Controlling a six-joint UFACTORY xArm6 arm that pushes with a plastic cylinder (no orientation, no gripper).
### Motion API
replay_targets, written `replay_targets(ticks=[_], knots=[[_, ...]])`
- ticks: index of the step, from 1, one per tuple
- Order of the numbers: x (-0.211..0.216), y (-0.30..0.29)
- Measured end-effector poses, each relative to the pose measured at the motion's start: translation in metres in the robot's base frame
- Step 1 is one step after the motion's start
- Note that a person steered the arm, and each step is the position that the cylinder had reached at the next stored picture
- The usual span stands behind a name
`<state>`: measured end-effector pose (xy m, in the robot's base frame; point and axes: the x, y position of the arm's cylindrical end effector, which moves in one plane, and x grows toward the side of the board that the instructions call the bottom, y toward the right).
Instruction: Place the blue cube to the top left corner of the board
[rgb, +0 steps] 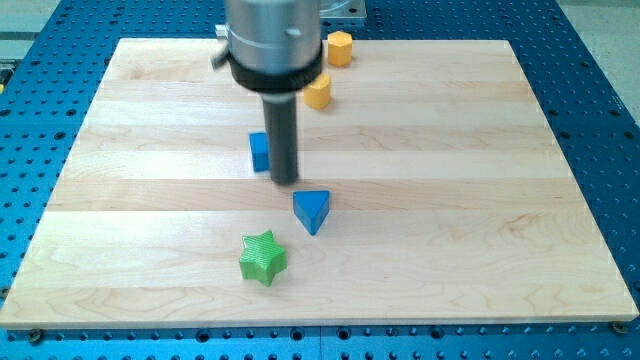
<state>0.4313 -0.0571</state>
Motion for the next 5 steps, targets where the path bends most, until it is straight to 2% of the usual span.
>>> replay_targets(ticks=[1, 2, 4, 5], knots=[[-0.071, -0.082], [-0.137, -0.126], [-0.177, -0.161], [-0.170, -0.150]])
